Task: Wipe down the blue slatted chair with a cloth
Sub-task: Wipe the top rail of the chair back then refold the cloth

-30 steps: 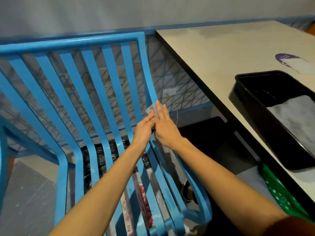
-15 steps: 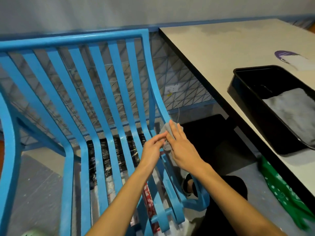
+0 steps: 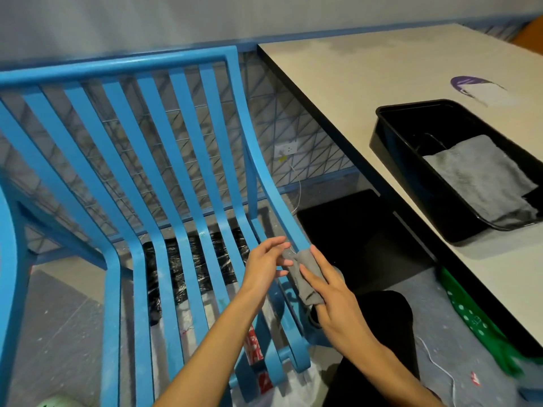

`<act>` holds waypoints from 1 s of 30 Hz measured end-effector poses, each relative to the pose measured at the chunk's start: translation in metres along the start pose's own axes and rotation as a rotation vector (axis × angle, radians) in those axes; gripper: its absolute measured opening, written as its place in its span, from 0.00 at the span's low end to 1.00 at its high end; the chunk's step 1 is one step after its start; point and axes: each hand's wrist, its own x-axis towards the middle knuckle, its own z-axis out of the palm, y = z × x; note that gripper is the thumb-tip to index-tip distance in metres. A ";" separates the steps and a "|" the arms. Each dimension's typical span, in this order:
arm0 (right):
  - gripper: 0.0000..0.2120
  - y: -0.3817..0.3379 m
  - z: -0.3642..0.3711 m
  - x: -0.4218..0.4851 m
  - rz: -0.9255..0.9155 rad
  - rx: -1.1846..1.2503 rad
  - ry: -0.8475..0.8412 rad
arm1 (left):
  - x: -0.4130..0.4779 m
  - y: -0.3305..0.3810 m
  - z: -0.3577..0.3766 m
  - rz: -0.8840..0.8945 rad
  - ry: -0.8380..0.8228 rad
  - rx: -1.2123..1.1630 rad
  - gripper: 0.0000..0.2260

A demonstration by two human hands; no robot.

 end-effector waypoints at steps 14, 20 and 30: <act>0.32 -0.003 0.020 0.153 -0.009 -0.288 -0.149 | 0.013 0.004 -0.015 -0.025 0.088 -0.192 0.11; 0.31 -0.007 0.019 0.148 -0.011 -0.312 -0.150 | 0.010 0.007 -0.015 -0.005 0.120 -0.178 0.12; 0.26 -0.009 -0.001 0.041 0.038 -0.075 -0.117 | 0.004 0.007 -0.003 -0.042 0.021 0.028 0.12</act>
